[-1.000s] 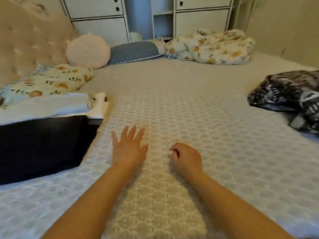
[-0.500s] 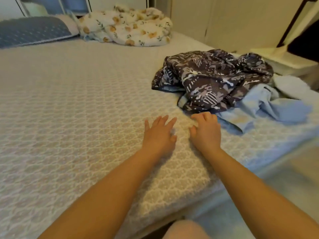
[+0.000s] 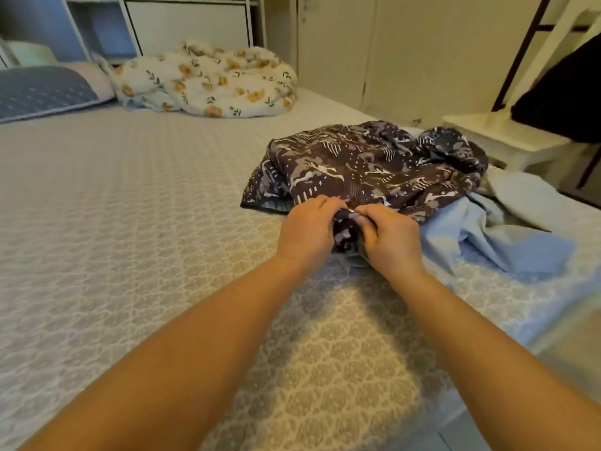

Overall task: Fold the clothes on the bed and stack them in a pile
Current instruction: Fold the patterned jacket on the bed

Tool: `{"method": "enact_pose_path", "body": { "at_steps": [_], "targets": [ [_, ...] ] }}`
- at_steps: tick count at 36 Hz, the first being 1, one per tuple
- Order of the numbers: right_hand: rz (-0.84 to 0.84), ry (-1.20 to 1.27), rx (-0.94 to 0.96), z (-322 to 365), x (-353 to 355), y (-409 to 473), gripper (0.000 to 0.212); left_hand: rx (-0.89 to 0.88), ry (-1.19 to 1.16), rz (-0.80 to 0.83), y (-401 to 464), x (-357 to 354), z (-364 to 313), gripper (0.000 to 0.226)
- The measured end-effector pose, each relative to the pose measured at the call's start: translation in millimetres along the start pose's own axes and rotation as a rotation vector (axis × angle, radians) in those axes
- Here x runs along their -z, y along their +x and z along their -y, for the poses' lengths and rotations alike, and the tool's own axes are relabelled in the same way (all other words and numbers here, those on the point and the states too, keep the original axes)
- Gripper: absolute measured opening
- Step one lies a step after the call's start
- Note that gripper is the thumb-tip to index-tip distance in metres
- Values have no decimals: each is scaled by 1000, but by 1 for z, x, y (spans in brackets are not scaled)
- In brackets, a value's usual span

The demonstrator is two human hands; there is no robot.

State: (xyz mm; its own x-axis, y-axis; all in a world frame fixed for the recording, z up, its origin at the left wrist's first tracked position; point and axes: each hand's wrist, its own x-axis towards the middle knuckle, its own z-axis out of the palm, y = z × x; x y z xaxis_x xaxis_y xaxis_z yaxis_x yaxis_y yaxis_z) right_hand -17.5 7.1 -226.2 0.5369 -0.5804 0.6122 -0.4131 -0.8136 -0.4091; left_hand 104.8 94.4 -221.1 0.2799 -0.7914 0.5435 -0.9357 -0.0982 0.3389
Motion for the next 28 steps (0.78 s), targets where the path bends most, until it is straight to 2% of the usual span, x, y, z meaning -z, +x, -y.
{"method": "enact_pose_path", "body": {
  "at_steps": [4,7,9,11,13,15,17,20,21,23,25,27,28],
  "targets": [
    [11,167,44,19,6,8,22,56,-35,-41,6,30,7,23],
    [41,-16,52,20,10,17,52,142,-117,-115,8,70,12,20],
    [75,-181,-44,16,17,22,64,138,-103,-132,3,107,19,17],
    [124,-332,-144,14,24,28,63,42,0,-108,-9,147,31,11],
    [189,-423,-198,20,29,34,51,-32,138,-35,-25,186,46,19],
    [262,-443,-193,41,32,39,41,-21,280,10,-43,225,64,25],
    [343,-320,-160,72,29,40,44,74,451,27,-64,259,84,23],
    [414,-153,-55,128,17,39,50,413,677,130,-91,294,109,26],
    [435,-138,-2,147,12,37,50,528,638,167,-97,299,111,29],
    [477,-110,111,187,6,31,49,646,321,194,-105,296,104,37],
    [486,-45,212,221,3,23,47,543,94,275,-110,280,83,45],
    [461,55,276,248,3,14,40,386,65,354,-119,261,67,47],
    [451,100,286,257,4,11,37,354,107,324,-123,255,67,40]
  ]
}}
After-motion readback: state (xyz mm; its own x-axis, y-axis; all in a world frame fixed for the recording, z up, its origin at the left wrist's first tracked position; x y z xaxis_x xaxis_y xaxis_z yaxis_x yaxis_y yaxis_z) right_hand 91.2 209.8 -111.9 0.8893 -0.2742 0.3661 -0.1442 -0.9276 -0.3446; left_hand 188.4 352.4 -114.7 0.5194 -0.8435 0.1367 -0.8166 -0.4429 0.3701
